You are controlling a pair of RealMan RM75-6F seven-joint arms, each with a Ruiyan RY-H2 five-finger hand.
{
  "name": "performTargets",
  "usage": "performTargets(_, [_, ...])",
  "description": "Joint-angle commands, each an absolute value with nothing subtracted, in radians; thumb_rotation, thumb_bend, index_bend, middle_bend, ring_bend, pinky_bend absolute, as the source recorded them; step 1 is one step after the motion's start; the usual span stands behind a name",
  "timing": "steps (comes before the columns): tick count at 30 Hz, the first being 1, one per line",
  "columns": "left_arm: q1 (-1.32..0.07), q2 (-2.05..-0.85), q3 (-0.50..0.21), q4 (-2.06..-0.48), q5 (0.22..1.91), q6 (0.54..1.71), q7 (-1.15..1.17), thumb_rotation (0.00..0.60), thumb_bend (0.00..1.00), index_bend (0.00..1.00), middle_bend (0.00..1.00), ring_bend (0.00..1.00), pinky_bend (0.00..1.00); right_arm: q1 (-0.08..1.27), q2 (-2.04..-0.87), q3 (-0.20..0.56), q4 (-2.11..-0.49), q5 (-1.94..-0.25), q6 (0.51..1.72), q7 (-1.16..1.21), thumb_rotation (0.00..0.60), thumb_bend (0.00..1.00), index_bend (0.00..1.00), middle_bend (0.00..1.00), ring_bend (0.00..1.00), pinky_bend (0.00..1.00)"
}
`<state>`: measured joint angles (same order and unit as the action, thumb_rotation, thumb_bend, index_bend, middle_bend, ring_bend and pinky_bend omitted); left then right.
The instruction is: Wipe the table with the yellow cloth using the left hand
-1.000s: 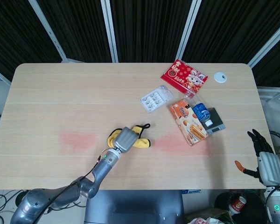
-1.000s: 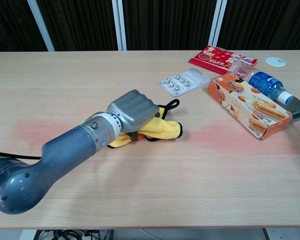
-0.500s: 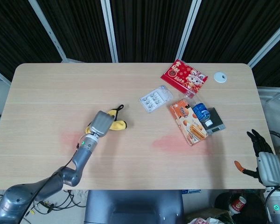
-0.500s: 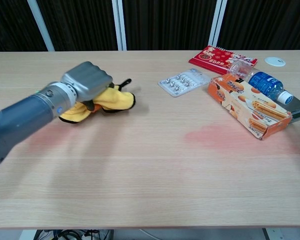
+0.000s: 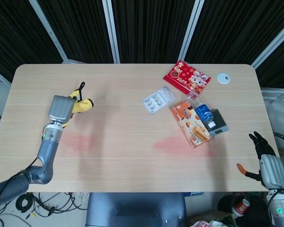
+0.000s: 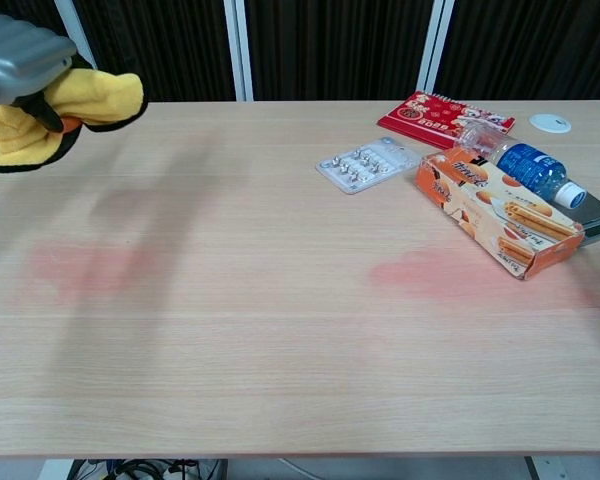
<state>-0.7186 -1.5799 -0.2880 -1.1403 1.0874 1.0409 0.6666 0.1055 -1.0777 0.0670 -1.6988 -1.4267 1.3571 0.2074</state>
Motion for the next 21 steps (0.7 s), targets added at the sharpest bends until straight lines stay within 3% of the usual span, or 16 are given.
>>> performTargets(1, [-0.692, -1.551, -0.291, -1.188, 1.067, 1.065, 0.657, 0.600, 0.47, 0.70, 0.72, 0.66, 0.75, 0.105, -1.077, 0.068, -1.699, -1.426, 1.358, 0.209, 0.600, 0.15, 0.00, 0.00, 0.00, 0.13])
performTargets(7, [-0.637, -1.538, -0.251, -1.243, 1.047, 1.111, 0.648, 0.600, 0.39, 0.61, 0.63, 0.58, 0.66, 0.107, -1.077, 0.067, -1.697, -1.427, 1.354, 0.212, 0.600, 0.15, 0.00, 0.00, 0.00, 0.13])
performTargets(13, [-0.599, -1.534, -0.220, -1.268, 1.029, 1.117, 0.616, 0.600, 0.21, 0.39, 0.35, 0.33, 0.40, 0.107, -1.075, 0.068, -1.699, -1.424, 1.353, 0.217, 0.600, 0.15, 0.00, 0.00, 0.00, 0.13])
performTargets(16, [-0.590, -1.531, -0.211, -1.276, 1.023, 1.109, 0.595, 0.600, 0.10, 0.20, 0.14, 0.14, 0.23, 0.107, -1.075, 0.067, -1.700, -1.424, 1.352, 0.216, 0.600, 0.15, 0.00, 0.00, 0.00, 0.13])
performTargets(18, [-0.588, -1.527, -0.210, -1.283, 1.005, 1.101, 0.602, 0.600, 0.07, 0.12, 0.06, 0.08, 0.17, 0.107, -1.075, 0.067, -1.700, -1.425, 1.352, 0.214, 0.600, 0.15, 0.00, 0.00, 0.00, 0.13])
performTargets(21, [-0.586, -1.525, -0.216, -1.296, 0.989, 1.112, 0.607, 0.600, 0.07, 0.08, 0.03, 0.06, 0.14, 0.106, -1.074, 0.068, -1.701, -1.423, 1.353, 0.216, 0.600, 0.15, 0.00, 0.00, 0.00, 0.13])
